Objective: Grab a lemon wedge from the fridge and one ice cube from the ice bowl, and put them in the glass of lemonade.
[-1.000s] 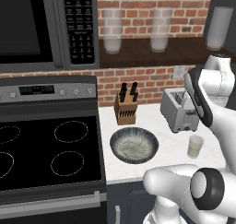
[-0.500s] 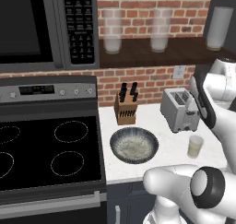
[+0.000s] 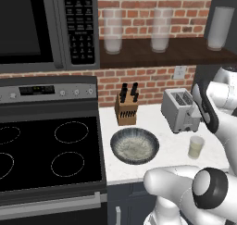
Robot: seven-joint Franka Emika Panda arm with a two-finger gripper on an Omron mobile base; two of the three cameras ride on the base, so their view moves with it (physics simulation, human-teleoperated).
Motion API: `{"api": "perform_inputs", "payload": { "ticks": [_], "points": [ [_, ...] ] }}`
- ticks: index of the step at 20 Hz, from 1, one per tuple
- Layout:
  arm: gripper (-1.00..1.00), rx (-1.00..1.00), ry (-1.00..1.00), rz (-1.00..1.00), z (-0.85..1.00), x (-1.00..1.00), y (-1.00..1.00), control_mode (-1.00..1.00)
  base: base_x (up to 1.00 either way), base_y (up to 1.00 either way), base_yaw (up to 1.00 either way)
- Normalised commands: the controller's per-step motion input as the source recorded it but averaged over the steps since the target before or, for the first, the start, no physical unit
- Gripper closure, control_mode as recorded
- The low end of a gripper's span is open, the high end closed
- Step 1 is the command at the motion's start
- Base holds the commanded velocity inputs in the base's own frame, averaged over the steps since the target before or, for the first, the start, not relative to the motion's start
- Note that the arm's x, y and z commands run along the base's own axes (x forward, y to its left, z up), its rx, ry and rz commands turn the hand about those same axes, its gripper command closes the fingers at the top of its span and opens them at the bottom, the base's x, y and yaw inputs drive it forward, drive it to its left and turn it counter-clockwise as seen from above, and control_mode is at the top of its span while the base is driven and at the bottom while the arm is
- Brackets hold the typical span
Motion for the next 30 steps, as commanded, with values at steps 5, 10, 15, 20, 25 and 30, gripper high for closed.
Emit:
{"api": "perform_inputs", "payload": {
  "ticks": [5,10,15,20,25,30],
  "points": [
    [1.00,0.00,0.04,0.00,-0.68,0.00,-0.03,-1.00,0.00,0.00,0.00],
    [1.00,0.00,0.00,0.00,-0.23,0.00,0.01,-1.00,0.00,0.00,0.00],
    [1.00,0.00,0.00,-0.01,-0.03,0.00,0.12,-1.00,0.00,0.00,0.00],
    [1.00,0.00,0.00,-0.02,-0.11,0.09,0.00,-1.00,0.00,0.00,0.00],
    [1.00,0.00,0.00,0.00,-0.03,0.19,0.00,-1.00,0.00,0.00,0.00],
    [1.00,0.00,0.00,0.00,-0.14,0.01,0.00,-1.00,0.00,0.00,0.00]
  ]
}}
